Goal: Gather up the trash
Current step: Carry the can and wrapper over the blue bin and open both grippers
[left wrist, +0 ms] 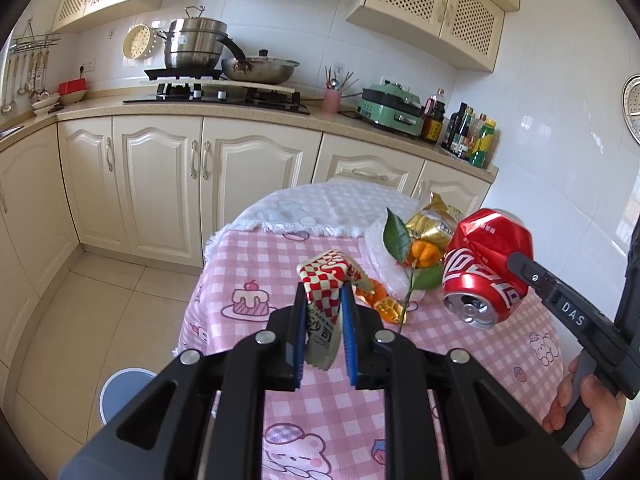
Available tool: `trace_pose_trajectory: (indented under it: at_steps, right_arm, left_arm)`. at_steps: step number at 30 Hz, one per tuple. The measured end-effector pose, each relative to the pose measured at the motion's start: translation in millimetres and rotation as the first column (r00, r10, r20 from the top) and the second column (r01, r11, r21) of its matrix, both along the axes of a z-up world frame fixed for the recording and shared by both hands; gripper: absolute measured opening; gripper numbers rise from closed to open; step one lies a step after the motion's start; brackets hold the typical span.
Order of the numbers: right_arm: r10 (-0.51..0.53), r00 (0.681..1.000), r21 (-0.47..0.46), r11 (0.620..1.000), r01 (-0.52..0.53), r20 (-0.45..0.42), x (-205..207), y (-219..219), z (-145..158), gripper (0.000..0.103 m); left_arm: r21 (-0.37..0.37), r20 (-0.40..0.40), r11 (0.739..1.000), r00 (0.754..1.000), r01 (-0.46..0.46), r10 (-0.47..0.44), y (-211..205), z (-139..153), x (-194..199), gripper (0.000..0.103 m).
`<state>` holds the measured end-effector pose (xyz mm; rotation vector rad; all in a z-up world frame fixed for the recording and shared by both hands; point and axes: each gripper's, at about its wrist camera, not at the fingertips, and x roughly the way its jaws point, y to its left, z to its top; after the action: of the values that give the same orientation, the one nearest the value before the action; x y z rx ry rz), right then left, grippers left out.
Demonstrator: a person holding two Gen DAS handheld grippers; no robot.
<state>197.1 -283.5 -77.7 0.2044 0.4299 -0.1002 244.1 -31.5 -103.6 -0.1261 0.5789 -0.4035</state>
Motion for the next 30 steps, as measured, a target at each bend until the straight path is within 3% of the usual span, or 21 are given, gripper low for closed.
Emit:
trace_pose_trajectory:
  at_steps: [7, 14, 23, 30]
  right_arm:
    - [0.086, 0.995, -0.038, 0.996, -0.084, 0.059, -4.5, 42.0, 21.6, 0.027]
    - [0.283, 0.959, -0.055, 0.958, -0.282, 0.012, 20.8, 134.0, 7.3, 0.027]
    - [0.502, 0.855, -0.048, 0.858, -0.511, -0.13, 67.2, 272.5, -53.2, 0.027]
    - [0.579, 0.754, -0.006, 0.792, -0.611, -0.309, 105.6, 358.6, -148.4, 0.027]
  left_arm:
    - [-0.04, 0.029, 0.998, 0.998, -0.057, 0.058, 37.8, 10.3, -8.9, 0.015]
    - [-0.052, 0.018, 0.98, 0.981, -0.193, 0.194, 106.1, -2.5, -11.7, 0.015]
    - [-0.053, -0.093, 0.924, 0.923, -0.379, 0.373, 214.9, -62.0, 1.7, 0.015]
    - [0.013, -0.286, 0.879, 0.841, -0.477, 0.46, 283.6, -158.5, 30.8, 0.015]
